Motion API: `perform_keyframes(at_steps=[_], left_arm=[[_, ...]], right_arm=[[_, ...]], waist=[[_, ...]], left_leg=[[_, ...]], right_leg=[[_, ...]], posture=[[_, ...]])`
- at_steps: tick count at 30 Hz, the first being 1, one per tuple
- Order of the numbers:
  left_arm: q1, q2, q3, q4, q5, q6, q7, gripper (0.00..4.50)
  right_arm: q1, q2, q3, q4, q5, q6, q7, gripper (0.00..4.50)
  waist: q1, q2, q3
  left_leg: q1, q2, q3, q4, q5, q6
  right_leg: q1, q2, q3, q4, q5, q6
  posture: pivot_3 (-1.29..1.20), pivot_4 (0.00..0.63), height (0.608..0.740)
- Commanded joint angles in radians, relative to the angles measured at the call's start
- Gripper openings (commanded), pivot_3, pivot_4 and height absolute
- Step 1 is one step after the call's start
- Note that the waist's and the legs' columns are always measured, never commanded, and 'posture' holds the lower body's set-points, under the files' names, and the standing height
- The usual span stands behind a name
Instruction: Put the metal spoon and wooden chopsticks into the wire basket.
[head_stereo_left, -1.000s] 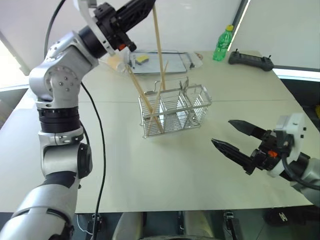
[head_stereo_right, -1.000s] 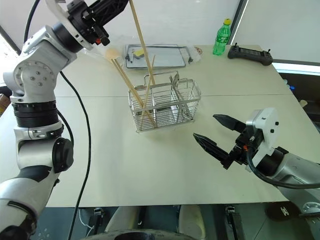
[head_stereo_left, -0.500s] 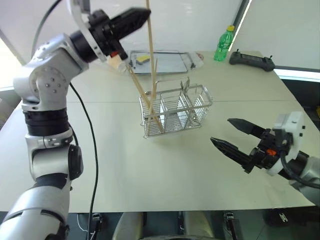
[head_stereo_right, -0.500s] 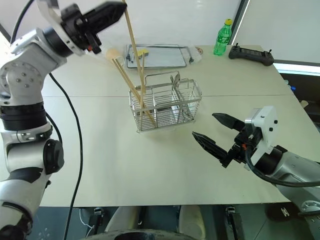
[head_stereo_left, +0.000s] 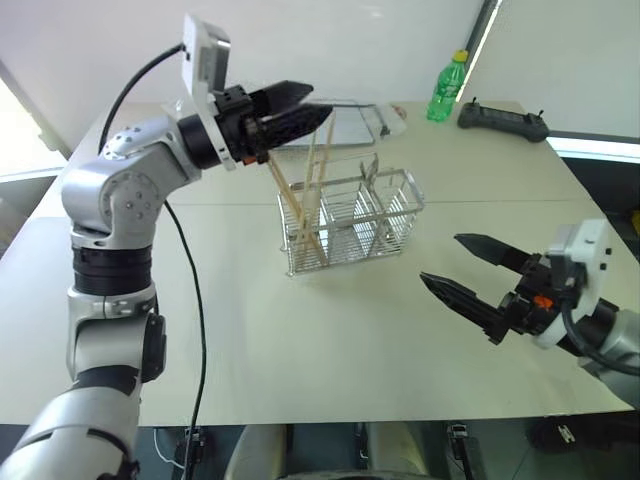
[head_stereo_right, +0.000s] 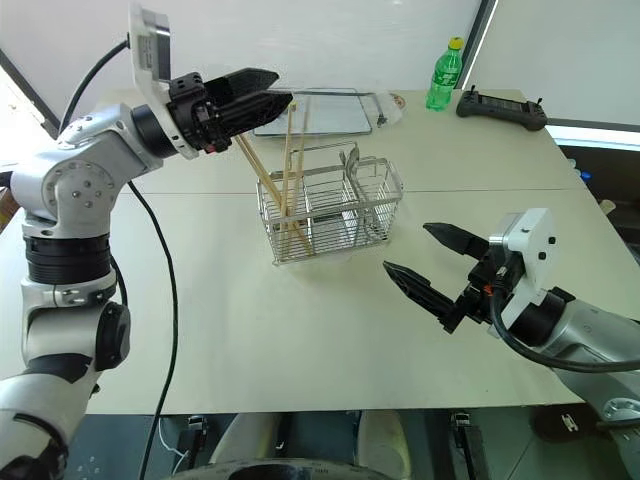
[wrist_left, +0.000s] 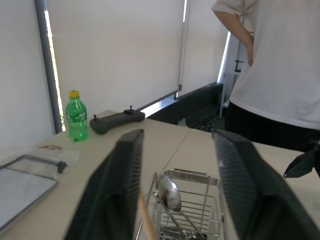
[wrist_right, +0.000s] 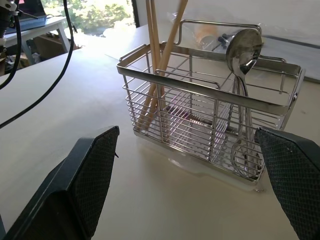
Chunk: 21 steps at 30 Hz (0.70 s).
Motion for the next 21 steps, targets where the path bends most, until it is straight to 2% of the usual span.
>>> perform_keyframes(at_steps=[1, 4, 6, 9, 12, 16, 18, 21], left_arm=[[-0.030, -0.011, 0.062, -0.023, -0.050, 0.013, 0.034, 4.40], [-0.040, -0.028, 0.109, -0.006, -0.079, 0.005, 0.068, 4.47], [-0.037, 0.022, 0.096, 0.002, -0.060, 0.002, 0.013, 4.47], [0.011, 0.204, 0.008, -0.014, 0.005, -0.023, -0.222, 4.47], [0.075, 0.390, -0.098, 0.013, 0.132, -0.156, -0.454, 4.47], [0.146, 0.545, -0.176, 0.062, 0.249, -0.293, -0.661, 4.47], [0.169, 0.571, -0.195, 0.075, 0.292, -0.349, -0.702, 4.47], [0.185, 0.561, -0.201, 0.087, 0.329, -0.389, -0.714, 4.47]], right_arm=[[-0.003, -0.003, -0.008, -0.009, 0.006, -0.009, 0.008, 4.50], [-0.004, -0.011, -0.014, 0.003, -0.011, -0.012, 0.029, 4.50], [-0.009, -0.031, -0.035, 0.027, -0.036, -0.016, 0.062, 4.50], [-0.020, -0.069, -0.088, 0.077, -0.058, -0.018, 0.117, 4.50], [-0.018, -0.105, -0.143, 0.131, -0.089, -0.022, 0.190, 4.50], [0.001, -0.133, -0.179, 0.180, -0.150, -0.034, 0.288, 4.50], [-0.004, -0.133, -0.177, 0.193, -0.172, -0.037, 0.310, 4.50], [-0.034, -0.128, -0.153, 0.201, -0.187, -0.033, 0.314, 4.50]], waist=[[0.000, 0.000, 0.000], [0.000, 0.000, 0.000], [-0.001, 0.000, 0.000], [-0.007, 0.001, 0.001], [-0.008, 0.004, 0.001], [0.003, 0.004, 0.001], [0.006, 0.004, 0.001], [0.007, 0.004, 0.001]], left_leg=[[0.000, 0.000, 0.000, 0.000, 0.000, 0.000], [0.000, 0.000, 0.000, 0.000, 0.000, 0.000], [0.000, 0.000, 0.000, 0.000, 0.000, 0.000], [0.000, 0.000, 0.001, 0.000, 0.000, 0.000], [0.002, 0.000, 0.003, -0.003, 0.000, 0.000], [0.001, 0.002, 0.003, -0.003, -0.001, 0.001], [-0.002, 0.002, 0.001, -0.002, -0.001, 0.001], [-0.005, 0.003, 0.001, 0.000, -0.001, 0.001]], right_leg=[[0.000, 0.000, 0.000, 0.000, 0.000, 0.000], [0.000, 0.000, 0.000, 0.000, 0.000, 0.000], [0.000, 0.000, 0.000, 0.000, 0.000, 0.000], [-0.001, 0.001, 0.000, 0.000, 0.000, 0.000], [-0.002, 0.000, 0.001, 0.001, -0.002, -0.004], [-0.002, 0.000, 0.000, 0.000, -0.003, -0.006], [-0.003, 0.000, -0.001, -0.001, -0.003, -0.006], [-0.004, -0.002, -0.001, -0.001, -0.003, -0.005]], posture=[[0.00, 0.150, 0.709], [0.00, 0.150, 0.709], [0.00, 0.150, 0.709], [0.00, 0.150, 0.709], [0.00, 0.150, 0.709], [0.00, 0.150, 0.709], [0.00, 0.150, 0.709], [0.00, 0.150, 0.709]])
